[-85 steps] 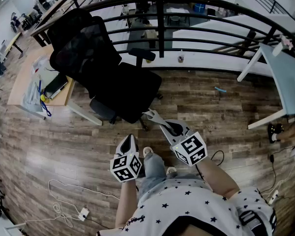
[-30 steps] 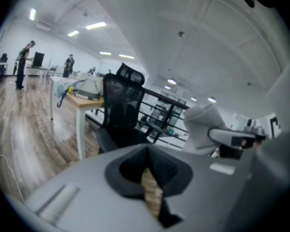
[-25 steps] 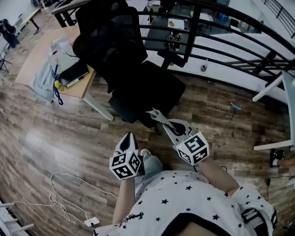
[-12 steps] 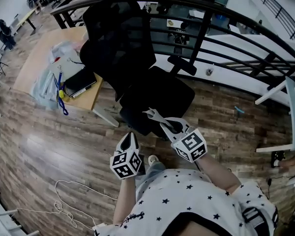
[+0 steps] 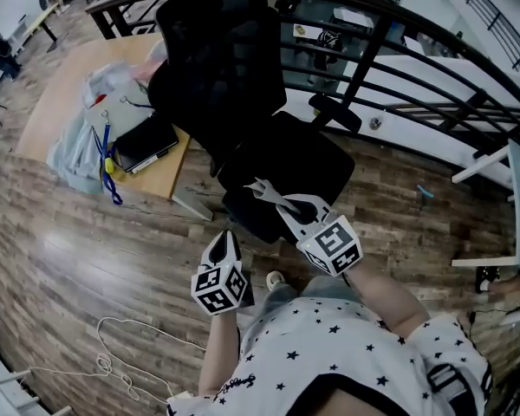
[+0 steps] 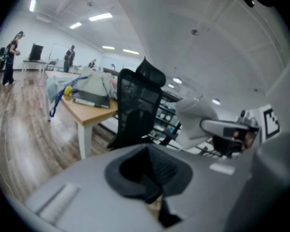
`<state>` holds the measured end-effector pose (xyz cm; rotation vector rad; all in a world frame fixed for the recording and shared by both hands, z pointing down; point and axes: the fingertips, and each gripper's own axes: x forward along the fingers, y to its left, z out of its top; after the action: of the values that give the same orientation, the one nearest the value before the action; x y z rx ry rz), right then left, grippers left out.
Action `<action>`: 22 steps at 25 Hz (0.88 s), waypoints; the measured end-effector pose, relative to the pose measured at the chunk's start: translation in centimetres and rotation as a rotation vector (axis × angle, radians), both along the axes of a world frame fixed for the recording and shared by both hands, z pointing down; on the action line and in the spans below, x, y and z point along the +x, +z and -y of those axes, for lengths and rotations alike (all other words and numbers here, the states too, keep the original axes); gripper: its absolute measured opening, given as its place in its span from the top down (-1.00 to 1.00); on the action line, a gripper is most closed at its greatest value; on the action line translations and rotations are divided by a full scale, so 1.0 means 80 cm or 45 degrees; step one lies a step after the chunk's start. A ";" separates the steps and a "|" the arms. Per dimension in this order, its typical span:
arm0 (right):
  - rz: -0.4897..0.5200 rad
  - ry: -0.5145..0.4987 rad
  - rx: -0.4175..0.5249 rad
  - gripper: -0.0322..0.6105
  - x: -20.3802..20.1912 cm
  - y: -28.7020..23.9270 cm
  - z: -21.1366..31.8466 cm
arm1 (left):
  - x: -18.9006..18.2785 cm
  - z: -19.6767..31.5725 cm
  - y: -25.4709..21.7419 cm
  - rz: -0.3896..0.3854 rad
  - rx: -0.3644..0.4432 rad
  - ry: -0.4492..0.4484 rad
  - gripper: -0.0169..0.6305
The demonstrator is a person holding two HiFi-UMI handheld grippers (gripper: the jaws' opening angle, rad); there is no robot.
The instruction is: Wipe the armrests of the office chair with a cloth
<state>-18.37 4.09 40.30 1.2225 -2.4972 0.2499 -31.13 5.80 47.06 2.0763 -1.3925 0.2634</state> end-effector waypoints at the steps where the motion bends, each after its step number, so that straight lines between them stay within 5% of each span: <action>1: -0.010 -0.010 -0.002 0.82 -0.004 0.003 0.005 | -0.004 0.002 0.003 -0.002 -0.008 -0.003 0.92; 22: -0.188 -0.285 -0.125 0.82 -0.070 0.131 0.123 | -0.053 -0.007 0.086 -0.019 -0.210 -0.225 0.92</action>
<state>-23.95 -5.72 50.79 0.8806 -2.4359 0.2142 -35.35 6.39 53.91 1.8066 -1.4829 0.2780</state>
